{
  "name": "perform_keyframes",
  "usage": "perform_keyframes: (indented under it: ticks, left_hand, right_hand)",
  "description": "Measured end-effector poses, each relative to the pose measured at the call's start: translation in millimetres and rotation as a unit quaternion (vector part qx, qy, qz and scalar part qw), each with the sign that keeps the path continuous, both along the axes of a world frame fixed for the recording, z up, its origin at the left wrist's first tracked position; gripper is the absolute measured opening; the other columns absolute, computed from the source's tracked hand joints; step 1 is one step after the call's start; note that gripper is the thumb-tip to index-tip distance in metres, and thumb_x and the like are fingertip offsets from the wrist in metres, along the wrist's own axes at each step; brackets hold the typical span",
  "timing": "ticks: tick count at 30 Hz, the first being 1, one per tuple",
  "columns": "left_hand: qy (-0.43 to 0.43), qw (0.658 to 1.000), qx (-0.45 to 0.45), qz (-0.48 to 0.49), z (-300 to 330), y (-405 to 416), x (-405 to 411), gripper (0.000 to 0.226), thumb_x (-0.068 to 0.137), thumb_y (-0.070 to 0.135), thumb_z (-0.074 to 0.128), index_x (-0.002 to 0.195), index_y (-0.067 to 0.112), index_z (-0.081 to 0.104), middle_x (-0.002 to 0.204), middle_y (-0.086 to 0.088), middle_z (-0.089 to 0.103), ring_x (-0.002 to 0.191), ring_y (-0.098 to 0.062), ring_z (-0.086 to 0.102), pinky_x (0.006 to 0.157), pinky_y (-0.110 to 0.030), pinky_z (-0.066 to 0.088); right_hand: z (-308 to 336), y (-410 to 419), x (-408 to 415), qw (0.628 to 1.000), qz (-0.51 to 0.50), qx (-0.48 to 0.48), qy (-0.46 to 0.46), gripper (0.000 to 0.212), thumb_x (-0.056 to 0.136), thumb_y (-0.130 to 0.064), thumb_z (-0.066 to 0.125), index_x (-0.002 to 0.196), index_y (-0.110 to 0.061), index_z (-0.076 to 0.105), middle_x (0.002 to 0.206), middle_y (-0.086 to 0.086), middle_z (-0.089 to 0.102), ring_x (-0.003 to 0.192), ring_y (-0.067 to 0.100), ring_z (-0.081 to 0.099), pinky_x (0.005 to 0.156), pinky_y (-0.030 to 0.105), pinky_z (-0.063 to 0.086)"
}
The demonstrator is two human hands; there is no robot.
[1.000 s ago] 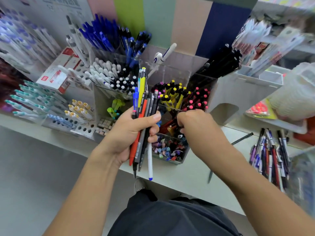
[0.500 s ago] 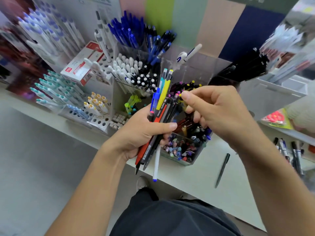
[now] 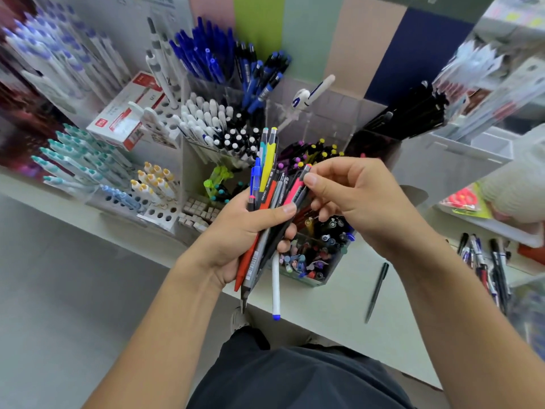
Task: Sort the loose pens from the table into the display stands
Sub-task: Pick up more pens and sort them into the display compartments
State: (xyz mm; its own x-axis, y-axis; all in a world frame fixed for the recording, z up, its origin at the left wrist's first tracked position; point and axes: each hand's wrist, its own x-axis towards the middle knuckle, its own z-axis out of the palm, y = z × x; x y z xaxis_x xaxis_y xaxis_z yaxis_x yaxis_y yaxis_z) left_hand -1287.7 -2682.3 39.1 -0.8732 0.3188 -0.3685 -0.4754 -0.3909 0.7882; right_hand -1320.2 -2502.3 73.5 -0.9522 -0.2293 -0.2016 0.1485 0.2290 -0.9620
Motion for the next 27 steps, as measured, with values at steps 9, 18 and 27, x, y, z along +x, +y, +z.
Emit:
perform_keyframes:
  ticks: [9,18,27]
  left_hand:
    - [-0.003,0.993,-0.080,0.090,2,8,-7,0.014,0.089,0.003,0.068,0.101,0.004,0.061,0.078,-0.013,0.065,0.065,-0.021,0.069,0.049,-0.026,0.054]
    - [0.035,0.998,-0.004,0.056,24,13,-16,0.017,0.089,0.000,0.064,0.091,0.010,0.050,0.068,0.003,0.050,0.052,-0.009,0.045,0.043,-0.018,0.037]
    - [0.021,0.998,0.055,0.008,32,25,-16,0.026,0.079,0.002,0.069,0.101,0.005,0.057,0.087,-0.006,0.057,0.056,-0.009,0.050,0.045,-0.017,0.041]
  right_hand:
    - [20,28,6,0.995,-0.079,-0.046,0.050,0.012,0.098,-0.005,0.060,0.098,-0.006,0.071,0.073,0.004,0.071,0.070,0.017,0.072,0.066,0.022,0.058]
    - [75,97,-29,0.889,-0.230,0.130,0.373,0.015,0.103,-0.031,0.049,0.109,-0.028,0.063,0.097,-0.007,0.067,0.078,0.013,0.069,0.075,0.029,0.058]
    - [51,63,-52,0.843,-0.169,0.364,0.359,0.020,0.089,-0.021,0.070,0.105,-0.014,0.079,0.098,0.003,0.073,0.085,0.009,0.059,0.080,0.015,0.041]
